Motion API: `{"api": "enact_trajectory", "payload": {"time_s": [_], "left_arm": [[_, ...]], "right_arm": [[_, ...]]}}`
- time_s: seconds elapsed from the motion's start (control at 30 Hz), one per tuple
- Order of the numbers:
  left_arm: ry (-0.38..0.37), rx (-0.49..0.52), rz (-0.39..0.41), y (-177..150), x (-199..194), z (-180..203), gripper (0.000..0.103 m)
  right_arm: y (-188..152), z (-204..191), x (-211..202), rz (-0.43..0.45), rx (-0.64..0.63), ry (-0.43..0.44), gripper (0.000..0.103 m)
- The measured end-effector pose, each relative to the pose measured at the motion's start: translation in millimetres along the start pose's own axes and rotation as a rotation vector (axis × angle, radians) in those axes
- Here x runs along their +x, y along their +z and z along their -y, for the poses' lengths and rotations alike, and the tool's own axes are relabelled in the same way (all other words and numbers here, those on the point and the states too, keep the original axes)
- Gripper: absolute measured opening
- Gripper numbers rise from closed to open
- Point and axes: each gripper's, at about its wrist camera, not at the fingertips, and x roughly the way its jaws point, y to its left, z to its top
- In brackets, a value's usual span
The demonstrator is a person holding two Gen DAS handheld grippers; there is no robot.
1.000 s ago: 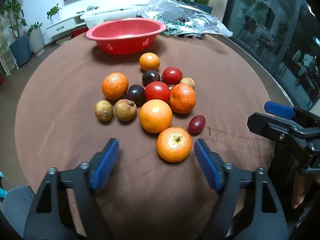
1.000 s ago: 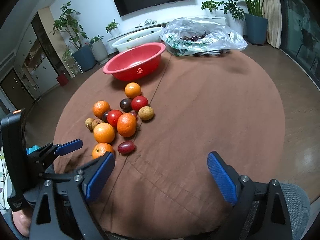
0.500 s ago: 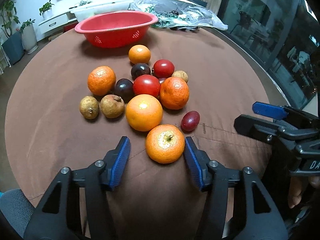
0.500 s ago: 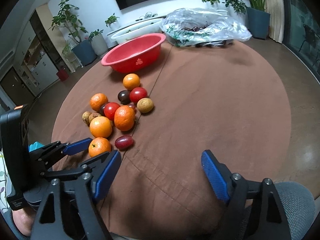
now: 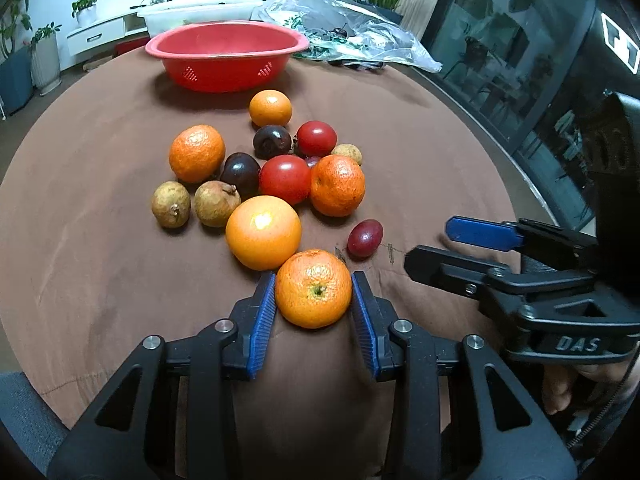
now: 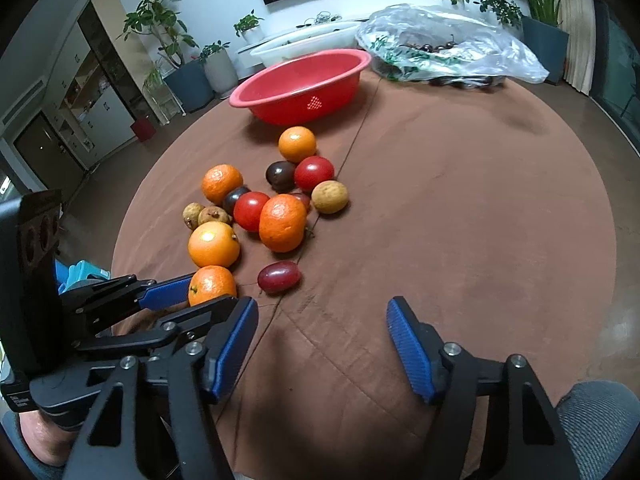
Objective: Organize fruits
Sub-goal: 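Grasp the small dark red plum with the right tool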
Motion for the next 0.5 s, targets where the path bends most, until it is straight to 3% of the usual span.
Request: {"api": "enact_trajectory", "payload": {"time_s": [0.5], "left_arm": [[-0.058,-0.053,0.019,-20,-24,-26,0.035]], "right_arm": [[13,-28,22,-0.019,-0.116,-0.001,0.056]]}}
